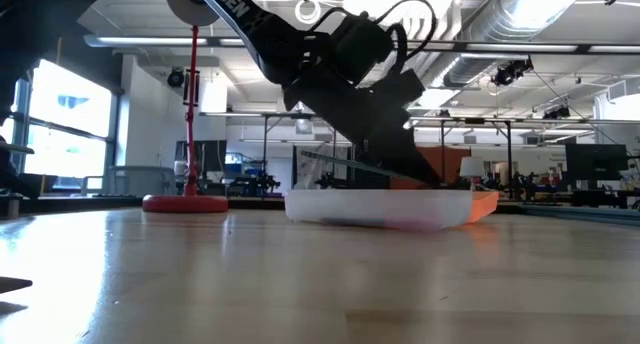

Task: Pick & place school supplies into a supply box
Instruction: Put the light blue pencil into the supply box, then put the orange pencil into the supply box

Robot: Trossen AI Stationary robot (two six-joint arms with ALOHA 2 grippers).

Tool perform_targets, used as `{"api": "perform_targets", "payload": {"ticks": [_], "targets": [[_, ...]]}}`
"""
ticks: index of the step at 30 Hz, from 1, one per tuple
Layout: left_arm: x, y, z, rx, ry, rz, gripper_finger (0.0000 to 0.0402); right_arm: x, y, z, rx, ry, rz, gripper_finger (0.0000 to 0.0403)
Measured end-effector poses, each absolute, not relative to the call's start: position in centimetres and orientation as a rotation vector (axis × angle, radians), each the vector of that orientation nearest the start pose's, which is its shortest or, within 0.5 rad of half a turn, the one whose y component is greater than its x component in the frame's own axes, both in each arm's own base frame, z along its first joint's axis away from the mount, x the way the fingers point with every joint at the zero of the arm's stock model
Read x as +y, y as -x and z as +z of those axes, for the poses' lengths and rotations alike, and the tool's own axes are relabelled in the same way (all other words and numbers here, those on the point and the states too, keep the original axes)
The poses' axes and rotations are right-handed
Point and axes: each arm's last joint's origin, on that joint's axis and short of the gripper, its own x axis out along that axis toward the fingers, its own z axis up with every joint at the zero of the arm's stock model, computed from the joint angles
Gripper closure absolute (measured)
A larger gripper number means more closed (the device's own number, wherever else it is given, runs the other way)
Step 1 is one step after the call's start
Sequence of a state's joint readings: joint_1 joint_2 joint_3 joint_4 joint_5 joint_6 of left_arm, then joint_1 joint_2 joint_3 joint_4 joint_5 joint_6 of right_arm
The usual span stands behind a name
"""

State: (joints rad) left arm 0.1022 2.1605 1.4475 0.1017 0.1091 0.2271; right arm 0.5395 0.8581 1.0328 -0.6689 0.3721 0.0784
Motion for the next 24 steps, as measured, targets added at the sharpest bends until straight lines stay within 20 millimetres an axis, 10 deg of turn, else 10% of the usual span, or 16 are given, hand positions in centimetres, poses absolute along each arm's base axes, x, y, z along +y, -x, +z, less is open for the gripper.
{"api": "perform_targets", "payload": {"ticks": [16,24], "targets": [[4.11,-46.69,15.06,0.642,-0.053,0.011,0.0327,7.19,-14.34,35.82,0.464,0.171,0.098,0.0299],[4.21,-46.69,15.06,0.643,-0.062,0.040,0.0248,7.23,-14.34,35.83,0.465,0.139,0.100,0.0299]]}}
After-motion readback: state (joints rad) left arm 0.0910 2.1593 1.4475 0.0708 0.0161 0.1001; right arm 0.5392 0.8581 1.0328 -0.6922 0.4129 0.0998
